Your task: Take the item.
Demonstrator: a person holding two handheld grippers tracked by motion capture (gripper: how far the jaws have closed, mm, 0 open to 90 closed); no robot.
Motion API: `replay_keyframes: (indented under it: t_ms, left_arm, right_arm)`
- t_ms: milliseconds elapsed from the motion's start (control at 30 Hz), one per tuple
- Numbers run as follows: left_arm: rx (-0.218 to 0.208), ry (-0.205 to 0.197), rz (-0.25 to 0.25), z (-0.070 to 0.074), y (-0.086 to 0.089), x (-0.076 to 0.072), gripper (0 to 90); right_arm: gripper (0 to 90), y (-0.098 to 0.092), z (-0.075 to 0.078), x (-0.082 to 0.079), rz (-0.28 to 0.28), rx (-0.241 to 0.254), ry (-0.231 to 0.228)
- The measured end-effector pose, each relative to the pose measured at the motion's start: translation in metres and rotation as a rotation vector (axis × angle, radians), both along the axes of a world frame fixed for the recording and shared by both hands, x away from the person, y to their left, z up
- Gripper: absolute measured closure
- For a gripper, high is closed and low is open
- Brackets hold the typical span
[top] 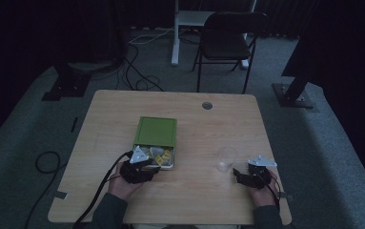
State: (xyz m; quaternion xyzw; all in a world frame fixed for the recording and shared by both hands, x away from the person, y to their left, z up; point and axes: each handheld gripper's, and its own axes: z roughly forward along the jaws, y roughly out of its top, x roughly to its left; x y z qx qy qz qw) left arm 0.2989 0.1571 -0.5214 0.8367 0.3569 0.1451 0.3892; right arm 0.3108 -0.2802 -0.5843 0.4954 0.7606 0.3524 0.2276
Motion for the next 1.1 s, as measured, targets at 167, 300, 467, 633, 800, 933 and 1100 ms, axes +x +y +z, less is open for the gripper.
replay_keyframes:
  t_ms: [167,300,467,633,800,933,1100]
  left_arm:
    - [0.013,0.002,-0.006,0.001,-0.001,-0.005,55.2]
    - [0.015,0.007,-0.013,0.002,-0.001,-0.011,56.8]
    - [0.020,0.020,-0.031,0.002,0.000,-0.018,60.3]
    - [0.039,0.014,-0.028,0.004,0.001,-0.022,65.4]
    - [0.006,-0.029,0.025,0.012,0.004,-0.019,65.8]
    - [0.015,-0.040,0.043,0.016,0.000,-0.016,63.9]
    - [0.000,-0.057,0.053,0.022,-0.003,-0.012,62.0]
  right_arm:
    - [26.0,0.000,0.000,0.000,0.000,0.001,0.000]
    - [26.0,0.000,0.000,0.000,0.000,0.001,0.000]
    - [26.0,0.000,0.000,0.000,0.000,0.000,0.000]
    - [26.0,0.000,0.000,0.000,0.000,0.000,0.000]
    - [26.0,0.000,0.000,0.000,0.000,0.000,0.000]
    - [26.0,0.000,0.000,0.000,-0.001,0.001,0.000]
    - [26.0,0.000,0.000,0.000,-0.001,0.000,0.000]
